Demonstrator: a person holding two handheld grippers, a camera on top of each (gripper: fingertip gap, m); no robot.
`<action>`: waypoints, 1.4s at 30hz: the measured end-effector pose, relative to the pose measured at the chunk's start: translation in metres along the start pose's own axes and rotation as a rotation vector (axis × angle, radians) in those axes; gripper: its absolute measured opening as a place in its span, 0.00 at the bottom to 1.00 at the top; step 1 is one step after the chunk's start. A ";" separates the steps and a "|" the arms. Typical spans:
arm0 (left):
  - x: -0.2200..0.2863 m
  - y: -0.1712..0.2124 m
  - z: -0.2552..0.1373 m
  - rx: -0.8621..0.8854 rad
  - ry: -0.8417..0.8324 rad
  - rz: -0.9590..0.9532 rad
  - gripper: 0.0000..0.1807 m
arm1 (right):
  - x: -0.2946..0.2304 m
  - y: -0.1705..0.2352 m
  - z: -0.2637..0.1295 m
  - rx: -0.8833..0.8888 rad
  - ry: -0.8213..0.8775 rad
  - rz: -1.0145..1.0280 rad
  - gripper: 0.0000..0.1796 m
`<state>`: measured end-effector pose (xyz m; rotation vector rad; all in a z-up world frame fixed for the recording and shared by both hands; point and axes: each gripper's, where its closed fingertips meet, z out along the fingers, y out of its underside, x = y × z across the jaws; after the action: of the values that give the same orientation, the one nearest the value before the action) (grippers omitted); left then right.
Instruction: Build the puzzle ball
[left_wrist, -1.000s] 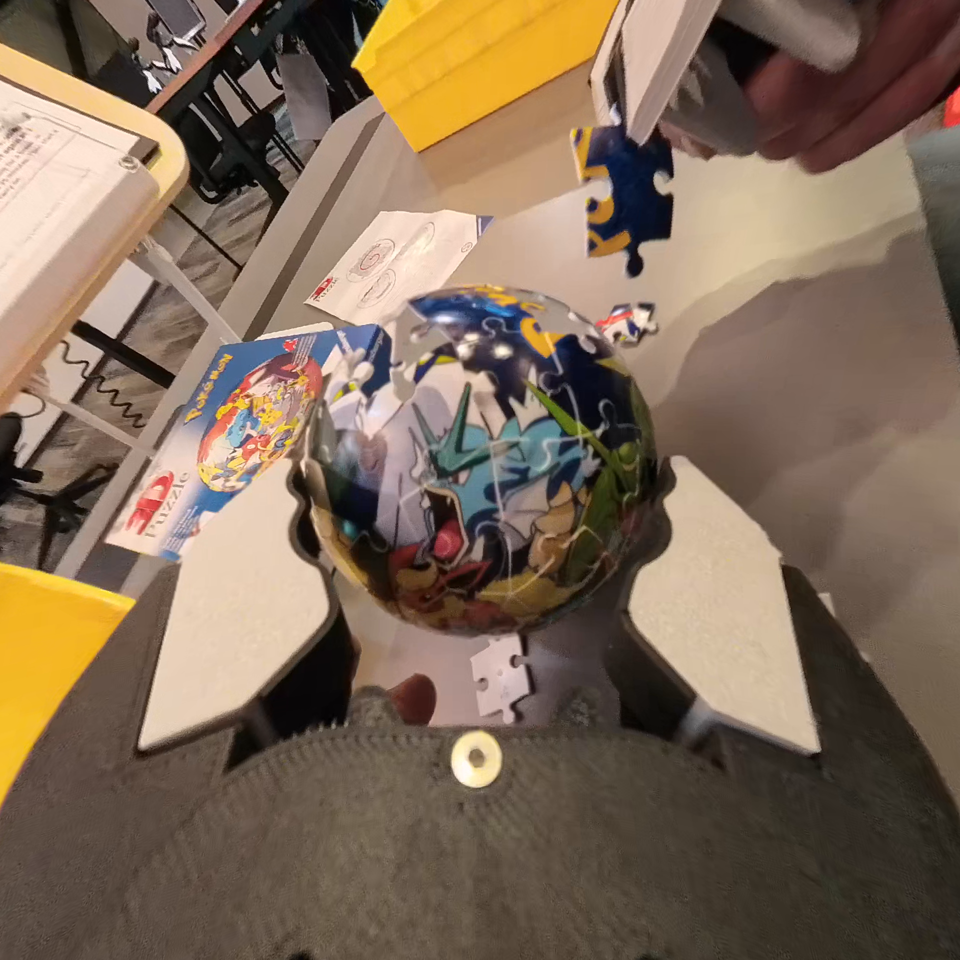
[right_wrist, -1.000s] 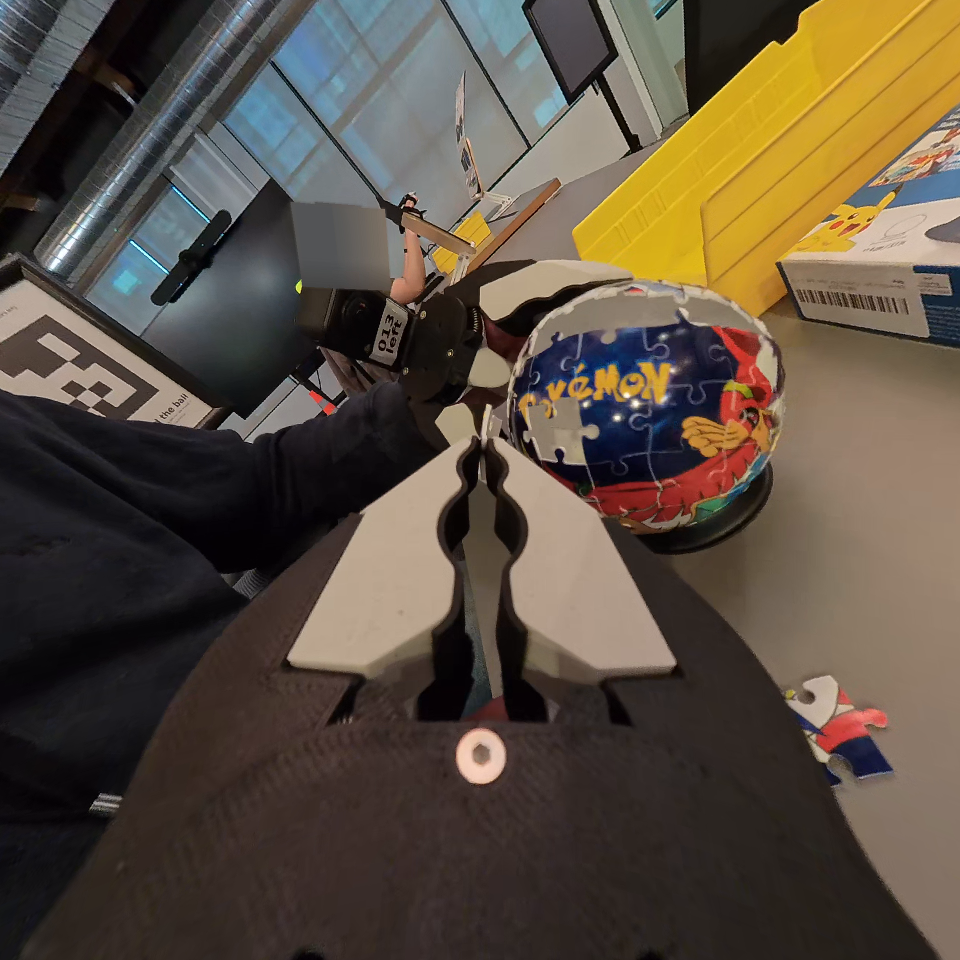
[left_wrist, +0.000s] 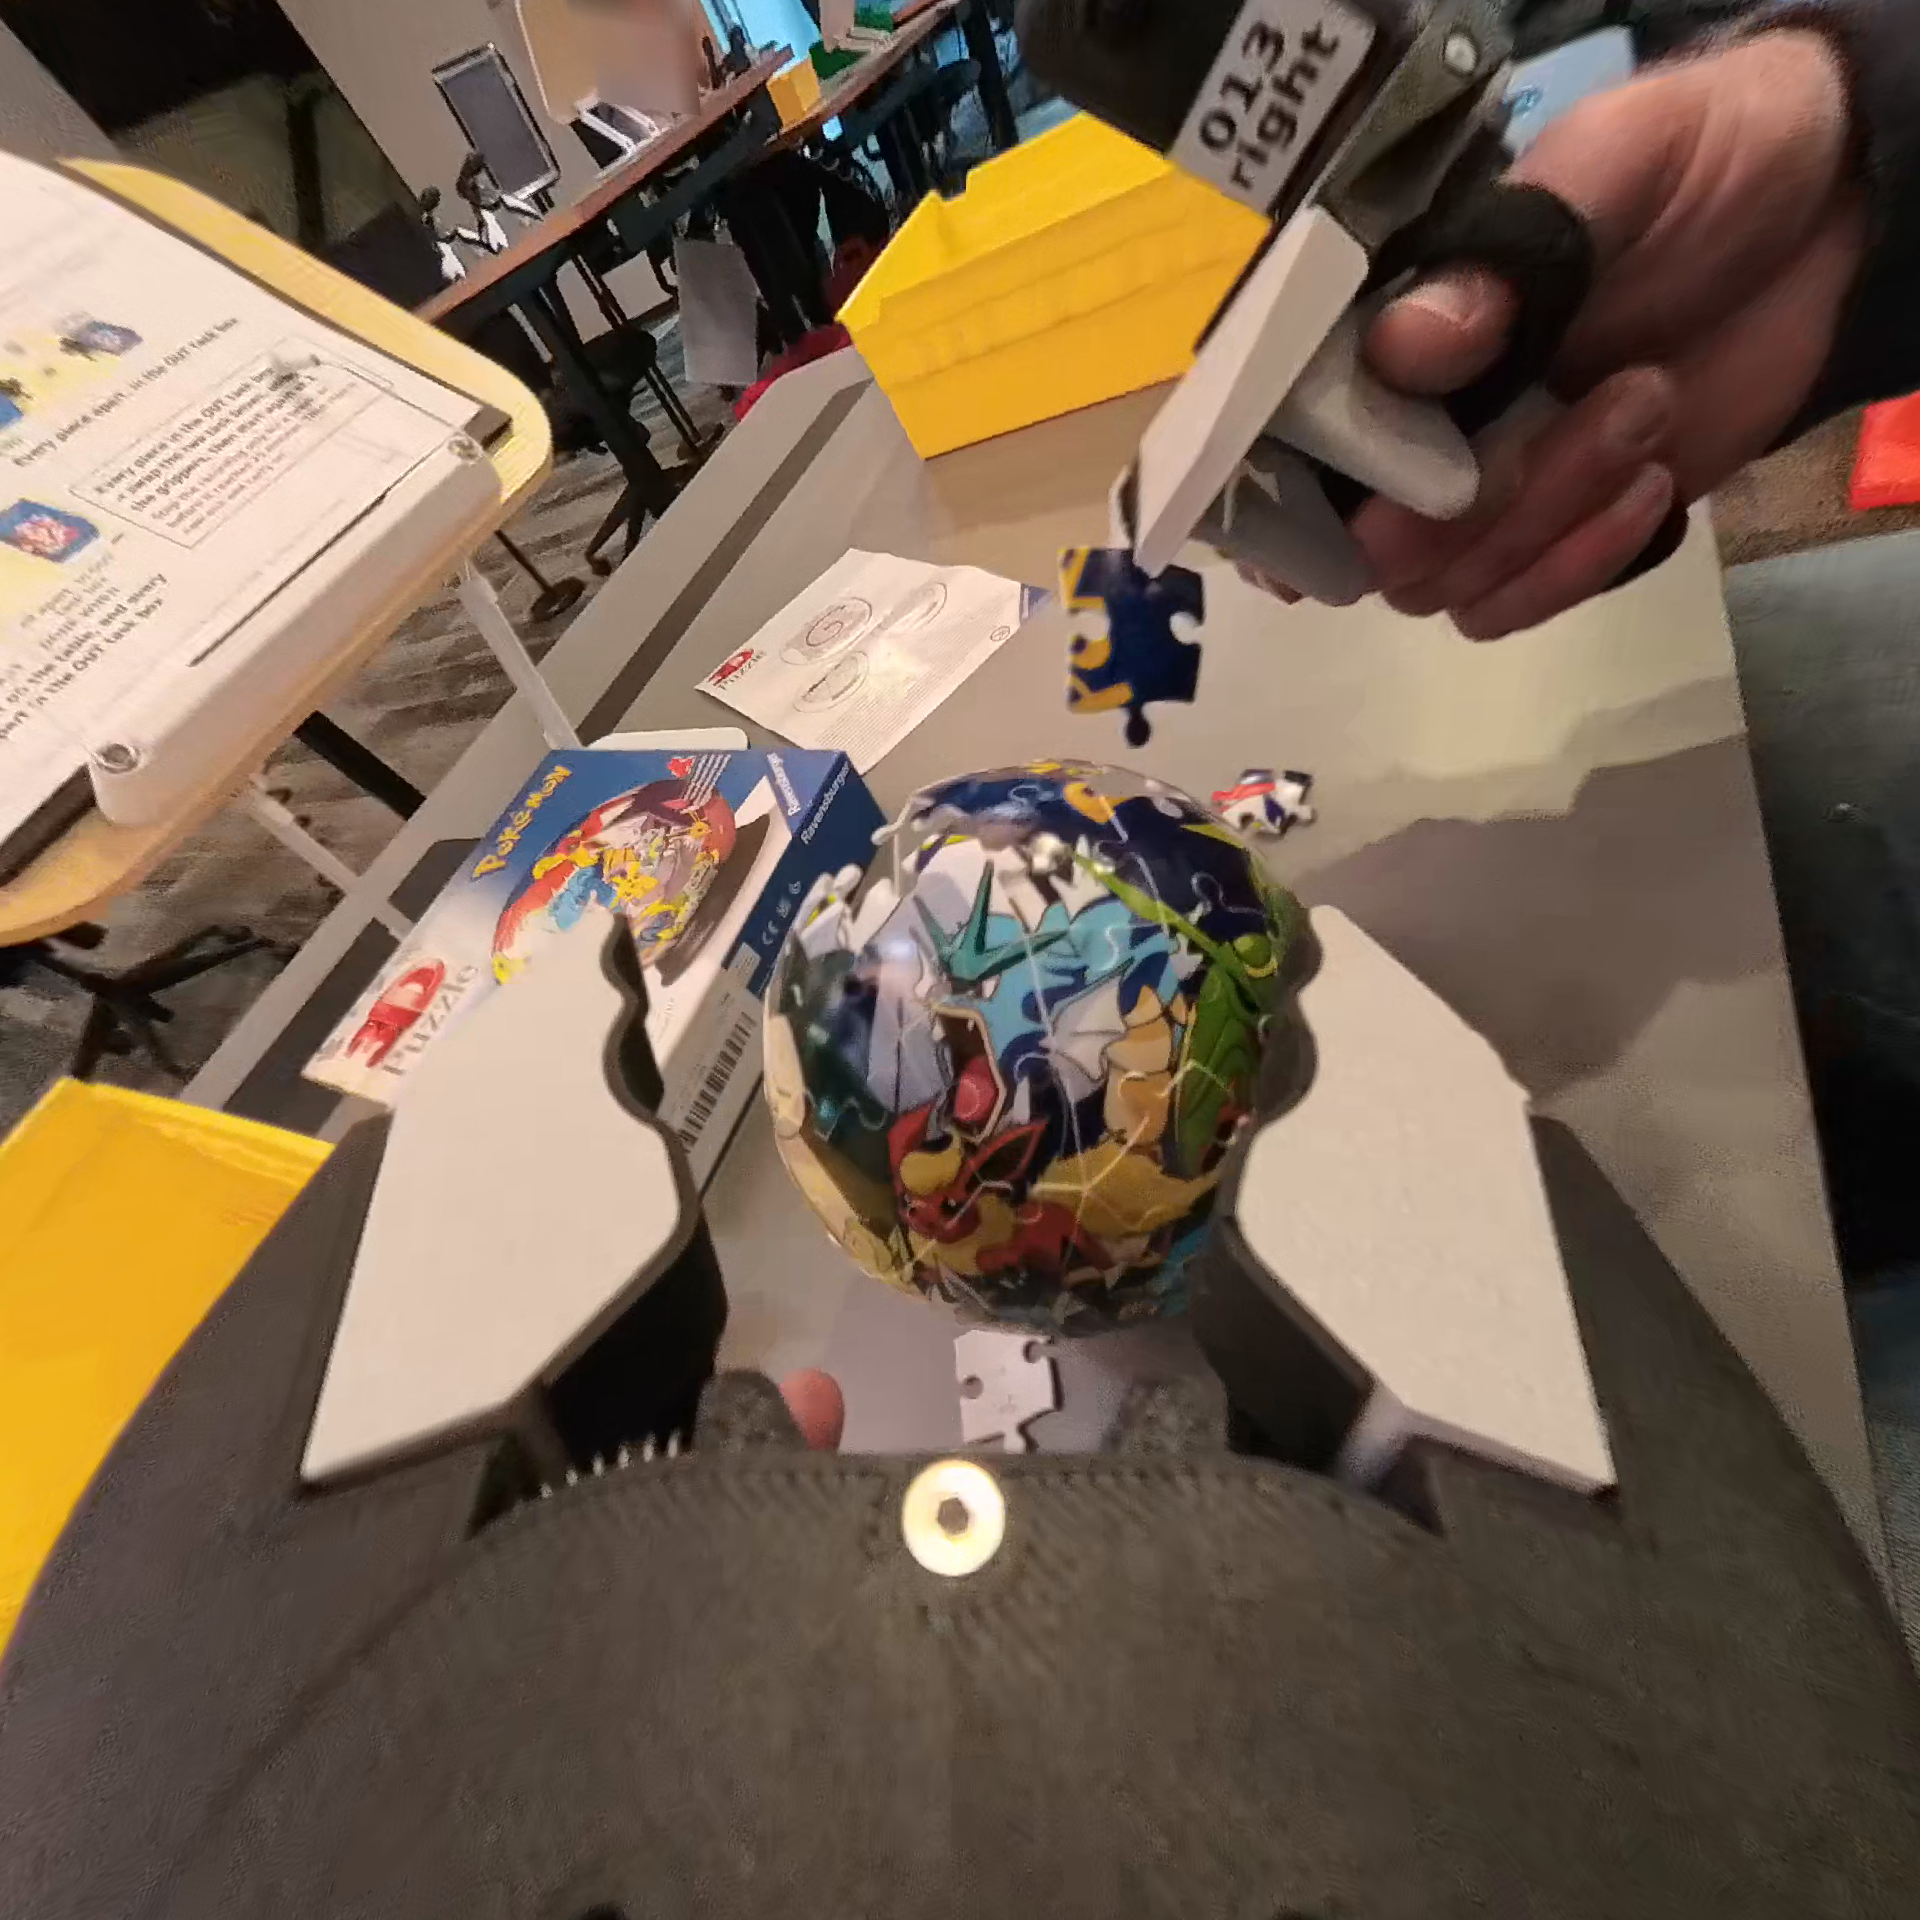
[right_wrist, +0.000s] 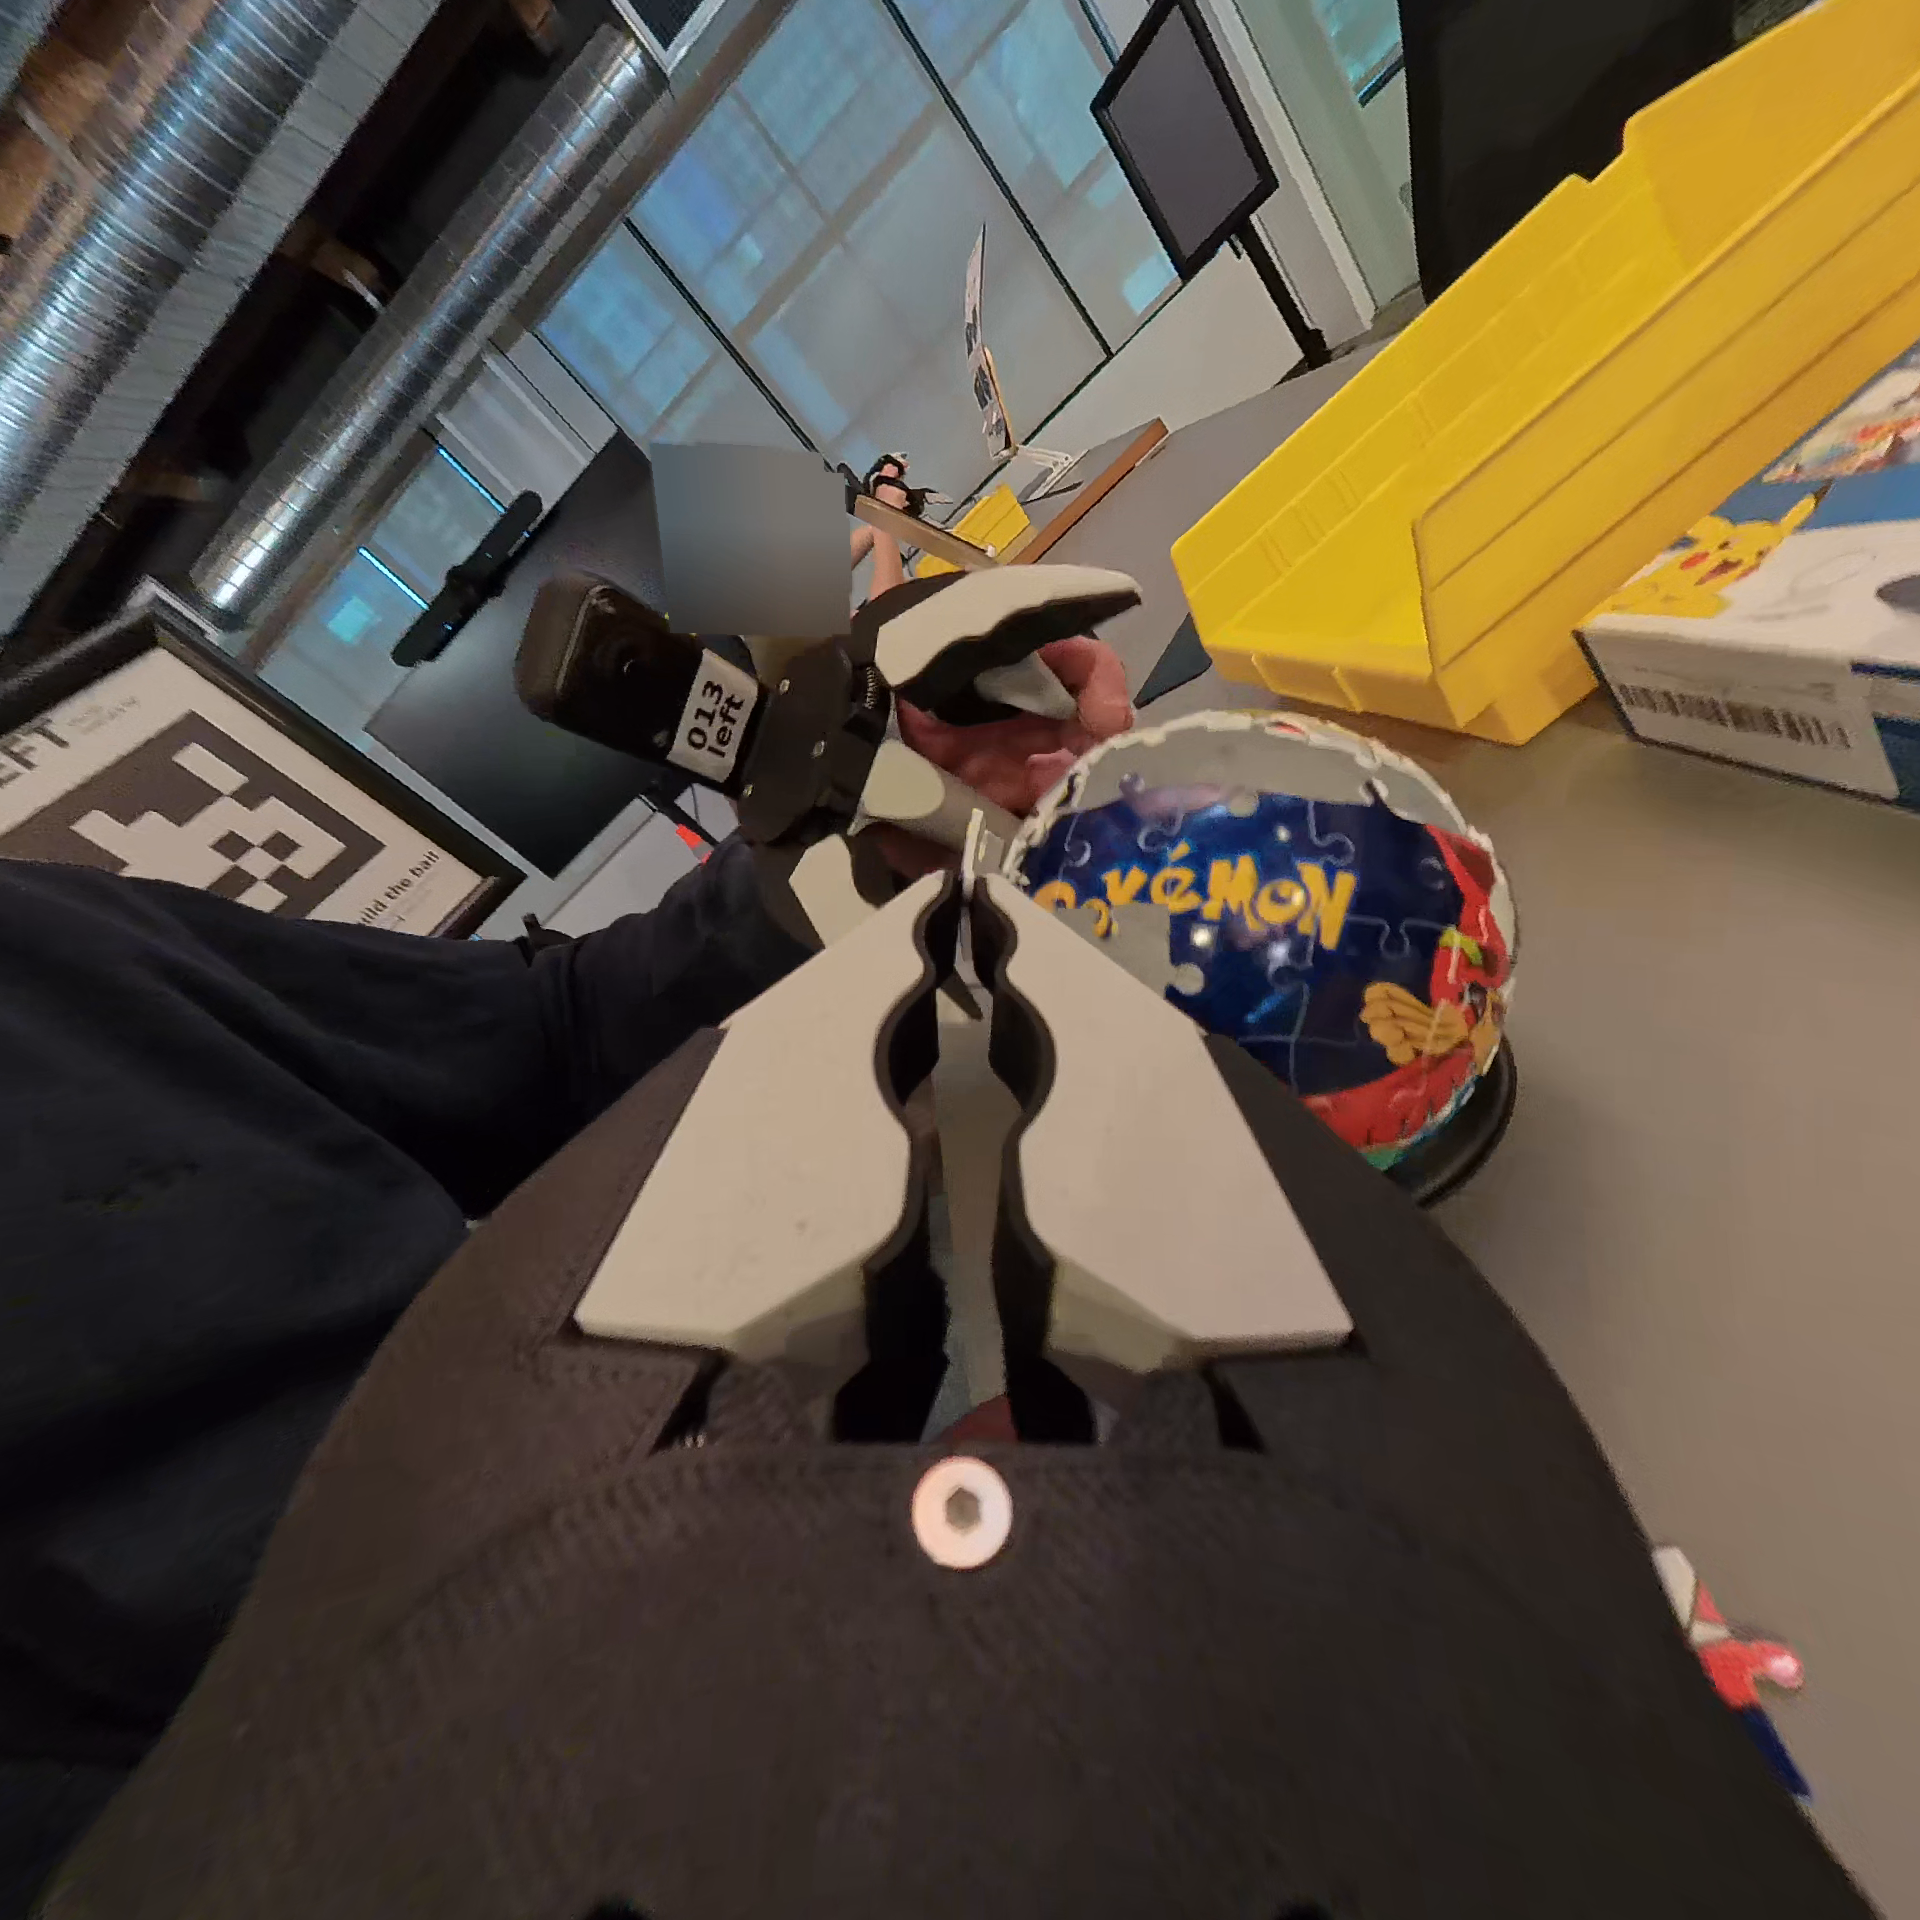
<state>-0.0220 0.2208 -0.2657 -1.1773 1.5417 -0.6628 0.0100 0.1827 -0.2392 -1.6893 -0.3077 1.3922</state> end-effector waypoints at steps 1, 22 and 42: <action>0.001 0.001 0.002 -0.021 -0.004 0.012 0.63 | -0.003 -0.003 0.004 -0.004 0.003 -0.021 0.00; 0.010 0.007 0.012 -0.078 0.006 0.063 0.62 | 0.005 -0.006 0.029 -0.124 0.120 -0.134 0.00; 0.007 -0.003 0.013 -0.143 0.048 0.139 0.60 | 0.005 -0.006 0.030 -0.148 0.123 -0.169 0.00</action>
<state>-0.0091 0.2150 -0.2702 -1.1539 1.7177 -0.4982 -0.0127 0.2033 -0.2367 -1.8162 -0.4818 1.1606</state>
